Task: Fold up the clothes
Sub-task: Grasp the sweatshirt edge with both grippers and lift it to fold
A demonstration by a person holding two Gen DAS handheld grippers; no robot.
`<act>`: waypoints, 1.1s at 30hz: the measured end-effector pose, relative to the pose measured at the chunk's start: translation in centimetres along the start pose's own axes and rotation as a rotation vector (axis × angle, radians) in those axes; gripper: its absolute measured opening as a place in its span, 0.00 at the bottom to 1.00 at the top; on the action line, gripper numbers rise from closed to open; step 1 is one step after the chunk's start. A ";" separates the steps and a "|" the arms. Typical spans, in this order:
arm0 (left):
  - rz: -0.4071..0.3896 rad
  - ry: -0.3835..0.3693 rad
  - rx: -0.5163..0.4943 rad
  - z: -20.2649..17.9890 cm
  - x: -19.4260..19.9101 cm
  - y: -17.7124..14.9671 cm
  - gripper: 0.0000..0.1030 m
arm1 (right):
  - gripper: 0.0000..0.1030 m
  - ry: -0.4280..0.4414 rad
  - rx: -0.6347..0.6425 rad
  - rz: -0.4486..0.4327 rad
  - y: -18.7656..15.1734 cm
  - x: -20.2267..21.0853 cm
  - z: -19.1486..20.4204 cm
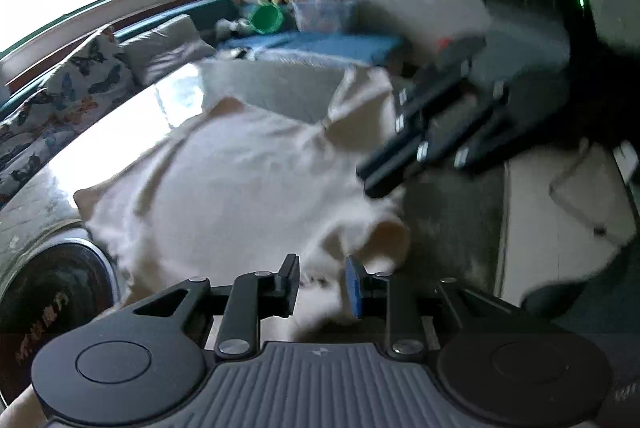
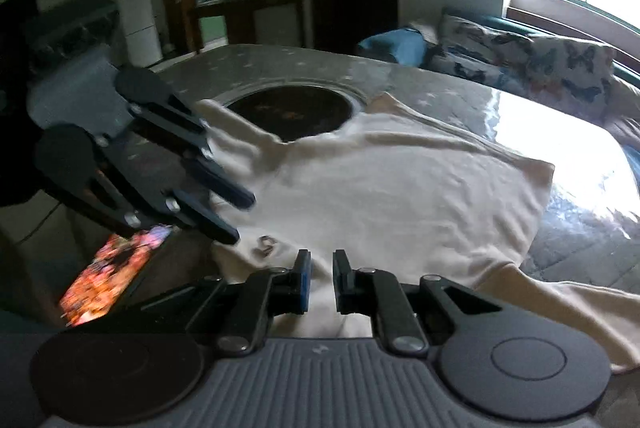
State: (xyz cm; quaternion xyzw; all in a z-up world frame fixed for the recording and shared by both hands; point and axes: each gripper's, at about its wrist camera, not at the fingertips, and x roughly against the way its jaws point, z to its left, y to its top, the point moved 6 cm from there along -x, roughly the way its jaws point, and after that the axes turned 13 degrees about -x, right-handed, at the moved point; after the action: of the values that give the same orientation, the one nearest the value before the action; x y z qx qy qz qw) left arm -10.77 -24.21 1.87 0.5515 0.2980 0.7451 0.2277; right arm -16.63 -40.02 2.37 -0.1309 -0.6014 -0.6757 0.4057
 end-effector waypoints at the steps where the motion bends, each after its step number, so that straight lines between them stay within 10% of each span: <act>1: 0.001 0.025 0.026 0.7 -0.3 0.0 0.28 | 0.11 -0.002 -0.005 0.014 -0.3 -0.7 -0.2; 11: 0.094 0.318 0.329 13.0 -4.8 0.0 0.27 | 0.11 -0.092 -0.022 -0.018 2.6 -1.9 -3.9; 19: 0.137 0.346 0.369 18.9 -10.7 1.2 0.25 | 0.14 -0.287 -0.162 -0.075 8.6 -5.8 -13.7; 33: 0.192 0.477 0.411 25.1 -14.5 -0.6 0.25 | 0.26 -0.420 -0.225 -0.071 11.1 -13.2 -19.0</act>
State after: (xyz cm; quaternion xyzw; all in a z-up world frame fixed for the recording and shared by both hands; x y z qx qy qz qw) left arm 17.46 -28.60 -3.12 0.4211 0.4337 0.7958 -0.0358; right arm 5.52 -51.71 -3.21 -0.2918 -0.5976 -0.7103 0.2308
